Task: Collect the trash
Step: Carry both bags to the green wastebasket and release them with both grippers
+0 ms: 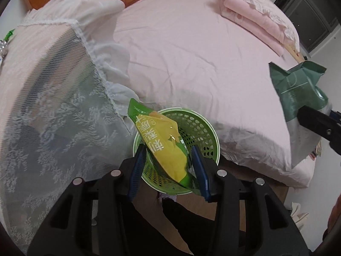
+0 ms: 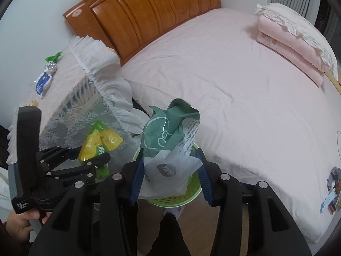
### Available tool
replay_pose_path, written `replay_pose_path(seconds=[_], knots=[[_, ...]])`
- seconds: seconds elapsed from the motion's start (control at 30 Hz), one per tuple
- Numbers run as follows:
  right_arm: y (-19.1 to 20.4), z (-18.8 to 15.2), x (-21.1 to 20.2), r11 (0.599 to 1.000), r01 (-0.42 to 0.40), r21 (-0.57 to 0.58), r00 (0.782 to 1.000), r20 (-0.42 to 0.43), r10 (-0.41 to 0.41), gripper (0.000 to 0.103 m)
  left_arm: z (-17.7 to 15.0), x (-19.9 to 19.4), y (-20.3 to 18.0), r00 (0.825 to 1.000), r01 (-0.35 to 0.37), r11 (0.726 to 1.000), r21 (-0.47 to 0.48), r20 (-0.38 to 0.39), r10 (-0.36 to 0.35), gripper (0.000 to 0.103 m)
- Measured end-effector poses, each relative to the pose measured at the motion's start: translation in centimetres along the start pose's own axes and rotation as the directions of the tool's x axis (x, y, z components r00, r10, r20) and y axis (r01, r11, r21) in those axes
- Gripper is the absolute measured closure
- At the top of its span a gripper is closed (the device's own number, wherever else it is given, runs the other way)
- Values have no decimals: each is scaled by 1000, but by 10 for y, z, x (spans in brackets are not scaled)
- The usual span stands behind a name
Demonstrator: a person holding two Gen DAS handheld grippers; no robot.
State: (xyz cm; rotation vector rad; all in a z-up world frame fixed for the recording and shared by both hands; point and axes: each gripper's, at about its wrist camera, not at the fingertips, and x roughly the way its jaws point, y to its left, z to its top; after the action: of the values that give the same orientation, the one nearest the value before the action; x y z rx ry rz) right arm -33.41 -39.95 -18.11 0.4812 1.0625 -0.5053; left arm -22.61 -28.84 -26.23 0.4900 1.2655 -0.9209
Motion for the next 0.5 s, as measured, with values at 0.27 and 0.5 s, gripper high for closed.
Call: replay_pose_path(seconds=[0.27,0.5], knots=[[-20,-11,4,1000,21,16,1000,-12,-21,55,-6,34,-22,998,19,999,47,-66,-16,43],[-21,-10,4,1000,17,9,1000,-11,-17,55,-7,31,-31,998,13,996,84,-65,-8,26]])
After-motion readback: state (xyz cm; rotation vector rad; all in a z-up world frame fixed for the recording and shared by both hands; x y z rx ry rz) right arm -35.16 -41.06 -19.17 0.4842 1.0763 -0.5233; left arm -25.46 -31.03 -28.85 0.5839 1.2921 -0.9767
